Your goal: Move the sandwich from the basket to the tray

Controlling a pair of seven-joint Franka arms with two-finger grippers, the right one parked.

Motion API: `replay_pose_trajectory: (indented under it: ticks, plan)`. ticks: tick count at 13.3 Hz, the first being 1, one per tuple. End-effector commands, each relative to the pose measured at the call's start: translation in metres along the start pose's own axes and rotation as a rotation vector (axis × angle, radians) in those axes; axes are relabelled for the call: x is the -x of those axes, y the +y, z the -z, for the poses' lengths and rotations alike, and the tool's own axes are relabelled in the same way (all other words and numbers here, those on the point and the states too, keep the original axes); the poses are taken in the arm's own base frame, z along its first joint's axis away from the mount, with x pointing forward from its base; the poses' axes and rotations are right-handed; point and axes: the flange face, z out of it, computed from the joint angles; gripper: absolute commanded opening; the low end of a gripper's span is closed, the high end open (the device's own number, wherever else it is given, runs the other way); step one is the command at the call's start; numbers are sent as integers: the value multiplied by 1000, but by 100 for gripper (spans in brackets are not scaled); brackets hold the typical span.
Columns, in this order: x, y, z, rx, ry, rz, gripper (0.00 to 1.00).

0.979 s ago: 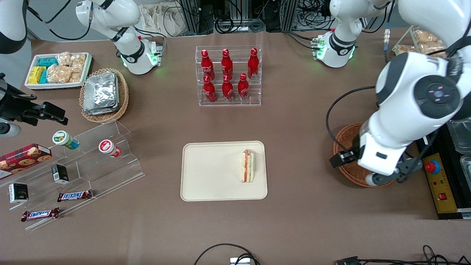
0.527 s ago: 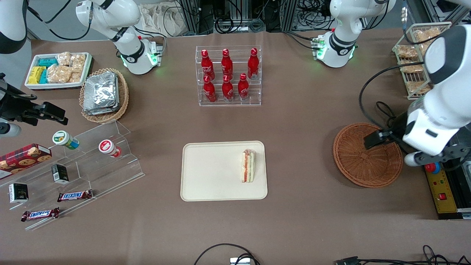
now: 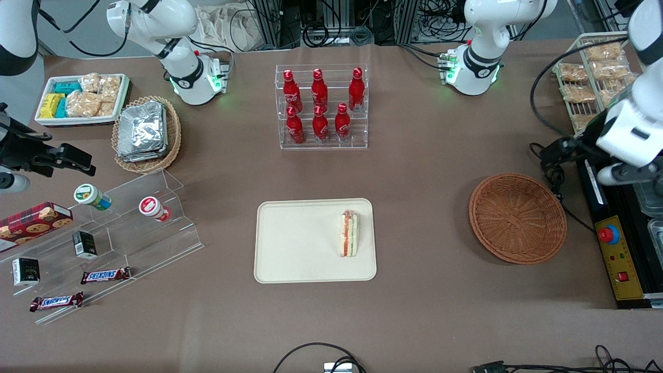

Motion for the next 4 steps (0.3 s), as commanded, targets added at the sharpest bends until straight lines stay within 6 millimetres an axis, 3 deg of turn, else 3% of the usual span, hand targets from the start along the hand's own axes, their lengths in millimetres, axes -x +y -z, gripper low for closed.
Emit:
replay_pose_trajectory:
  ticks: [1,4]
  plan:
    - [24,-15,17,5,-2,-39,100]
    - [27,-20,24,6,8,-68,100]
